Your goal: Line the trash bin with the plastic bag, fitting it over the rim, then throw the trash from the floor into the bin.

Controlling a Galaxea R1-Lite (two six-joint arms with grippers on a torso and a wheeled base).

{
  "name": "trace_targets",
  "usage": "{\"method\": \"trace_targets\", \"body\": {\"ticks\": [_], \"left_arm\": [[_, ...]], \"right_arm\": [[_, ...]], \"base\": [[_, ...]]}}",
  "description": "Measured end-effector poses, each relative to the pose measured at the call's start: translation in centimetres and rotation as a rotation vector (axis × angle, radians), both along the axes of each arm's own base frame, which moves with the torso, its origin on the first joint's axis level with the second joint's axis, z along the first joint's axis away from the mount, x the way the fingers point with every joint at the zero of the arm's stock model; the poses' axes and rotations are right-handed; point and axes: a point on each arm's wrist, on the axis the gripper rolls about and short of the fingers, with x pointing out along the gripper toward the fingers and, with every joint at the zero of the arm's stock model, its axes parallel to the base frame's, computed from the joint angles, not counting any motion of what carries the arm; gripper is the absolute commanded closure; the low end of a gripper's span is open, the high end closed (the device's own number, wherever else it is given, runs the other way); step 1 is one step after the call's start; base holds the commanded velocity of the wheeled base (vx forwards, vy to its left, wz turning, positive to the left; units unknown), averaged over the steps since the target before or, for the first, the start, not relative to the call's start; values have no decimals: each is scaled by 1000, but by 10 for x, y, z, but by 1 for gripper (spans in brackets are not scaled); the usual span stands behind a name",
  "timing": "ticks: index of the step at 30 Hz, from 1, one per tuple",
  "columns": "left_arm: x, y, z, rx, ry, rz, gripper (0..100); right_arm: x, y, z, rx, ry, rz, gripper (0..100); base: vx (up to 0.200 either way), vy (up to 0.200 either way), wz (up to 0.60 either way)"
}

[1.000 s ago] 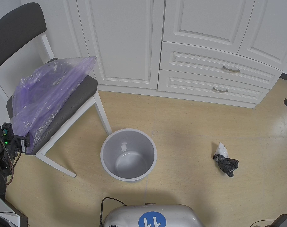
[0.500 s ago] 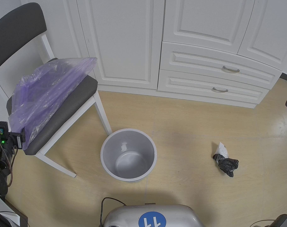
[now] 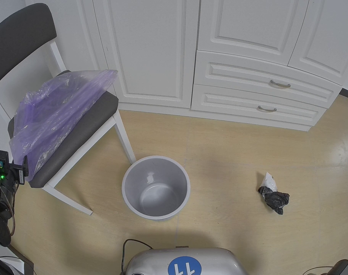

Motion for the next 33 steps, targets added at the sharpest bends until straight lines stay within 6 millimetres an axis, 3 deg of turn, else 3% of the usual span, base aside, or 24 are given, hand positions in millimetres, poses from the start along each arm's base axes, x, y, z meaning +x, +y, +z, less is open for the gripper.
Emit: {"method": "trace_targets", "body": {"ticks": [8, 9, 19, 33], "left_arm": [[-3, 4, 1, 39, -8, 27, 0], [-3, 4, 1, 40, -8, 28, 100], [-3, 3, 2, 41, -11, 24, 100], [-5, -14, -6, 29, 29, -59, 100]], "right_arm": [[-2, 0, 1, 0, -8, 4, 0], [-2, 0, 1, 0, -9, 5, 0], [0, 0, -2, -3, 8, 5, 0], [21, 4, -13, -16, 75, -8, 0]], "base": [[0, 0, 0], [0, 0, 0], [0, 0, 0], [0, 0, 0]]}}
